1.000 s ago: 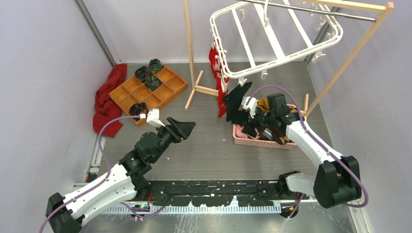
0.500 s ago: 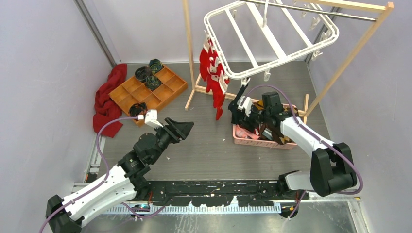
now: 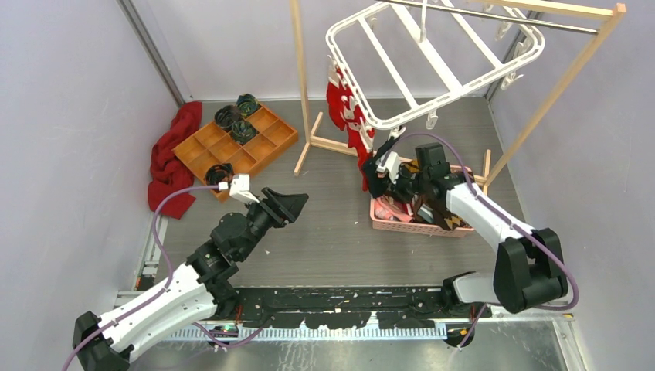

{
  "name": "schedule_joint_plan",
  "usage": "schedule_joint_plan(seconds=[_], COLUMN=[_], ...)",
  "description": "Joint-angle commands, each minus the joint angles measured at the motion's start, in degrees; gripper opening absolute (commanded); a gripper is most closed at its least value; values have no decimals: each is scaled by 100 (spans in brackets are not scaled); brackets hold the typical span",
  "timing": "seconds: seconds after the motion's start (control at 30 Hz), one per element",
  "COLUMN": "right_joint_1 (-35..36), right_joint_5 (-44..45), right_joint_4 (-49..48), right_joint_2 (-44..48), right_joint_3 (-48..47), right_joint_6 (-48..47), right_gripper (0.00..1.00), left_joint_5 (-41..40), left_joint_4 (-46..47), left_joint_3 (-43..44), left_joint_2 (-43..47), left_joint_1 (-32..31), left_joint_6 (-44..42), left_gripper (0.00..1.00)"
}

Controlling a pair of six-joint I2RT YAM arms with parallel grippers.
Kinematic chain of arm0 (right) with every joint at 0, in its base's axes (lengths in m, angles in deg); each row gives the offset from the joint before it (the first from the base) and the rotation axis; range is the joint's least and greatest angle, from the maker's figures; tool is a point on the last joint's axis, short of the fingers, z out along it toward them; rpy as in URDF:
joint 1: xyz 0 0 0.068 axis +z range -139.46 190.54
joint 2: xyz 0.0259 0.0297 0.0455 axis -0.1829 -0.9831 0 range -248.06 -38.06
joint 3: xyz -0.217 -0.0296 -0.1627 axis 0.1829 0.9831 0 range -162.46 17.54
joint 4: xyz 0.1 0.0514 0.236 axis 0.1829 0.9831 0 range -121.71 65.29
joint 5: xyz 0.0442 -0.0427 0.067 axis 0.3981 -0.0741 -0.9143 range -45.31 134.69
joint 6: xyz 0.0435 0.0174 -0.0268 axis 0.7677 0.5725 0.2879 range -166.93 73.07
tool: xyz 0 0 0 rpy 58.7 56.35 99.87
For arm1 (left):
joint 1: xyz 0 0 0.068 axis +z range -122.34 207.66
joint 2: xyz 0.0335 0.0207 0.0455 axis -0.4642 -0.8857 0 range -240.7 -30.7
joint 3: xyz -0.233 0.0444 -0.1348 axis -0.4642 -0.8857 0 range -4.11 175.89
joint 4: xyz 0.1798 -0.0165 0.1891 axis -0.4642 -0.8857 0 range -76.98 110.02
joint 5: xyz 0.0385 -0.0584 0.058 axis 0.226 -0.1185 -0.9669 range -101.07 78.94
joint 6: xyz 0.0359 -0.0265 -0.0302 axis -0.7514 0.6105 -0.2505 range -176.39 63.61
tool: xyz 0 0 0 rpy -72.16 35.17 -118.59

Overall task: Clip the socks to the hanger
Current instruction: Pick up the sock from the bin.

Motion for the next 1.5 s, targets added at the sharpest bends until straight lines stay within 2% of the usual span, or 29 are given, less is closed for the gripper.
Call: schedule_joint_plan(seconds=[0.0, 0.13, 0.27, 0.47, 0.63, 0.83, 0.97, 1.03, 1.13, 1.17, 1.37, 1.47], right_joint_1=[-46, -96, -107, -132, -133, -136, -131, -130, -129, -131, -133, -170], right_joint_5=[-410, -631, -541, -411, -426, -585, -750, -766, -817, -830, -1088, -1452], right_joint_4=[727, 932, 873, 1307, 1250, 931, 947, 926, 902, 876, 877, 922], right_joint_2=[697, 1370, 1723, 1875, 1881, 1881, 1877, 1870, 1844, 1842, 1829, 1853], right_joint_3=[-311, -65, 198, 581, 827, 722, 620, 618, 604, 596, 439, 282], right_joint_6=[240, 619, 943, 455, 496, 872, 1006, 1015, 1074, 1127, 1477, 1727], right_gripper=[7, 7, 15, 17, 34, 32, 51, 49, 29, 27, 29, 23], left_joint_5=[159, 473, 721, 1116, 1284, 1444, 1477, 1486, 1508, 1525, 1594, 1732], left_joint_4=[597, 1021, 1367, 1423, 1583, 1575, 1598, 1621, 1636, 1636, 1652, 1710], left_joint_3=[-42, -49, -4, 244, 291, 403, 426, 423, 426, 429, 413, 404], left_joint_2=[46, -96, -400, -780, -968, -1092, -1124, -1143, -1157, -1157, -1148, -1156], left_joint_1=[-15, -15, -15, -15, -15, -15, -15, -15, -15, -15, -15, -15], left_joint_6=[-301, -428, -451, -453, -379, -364, -364, -356, -360, -363, -363, -383], left_gripper=[64, 64, 64, 64, 65, 65, 65, 65, 65, 65, 65, 65])
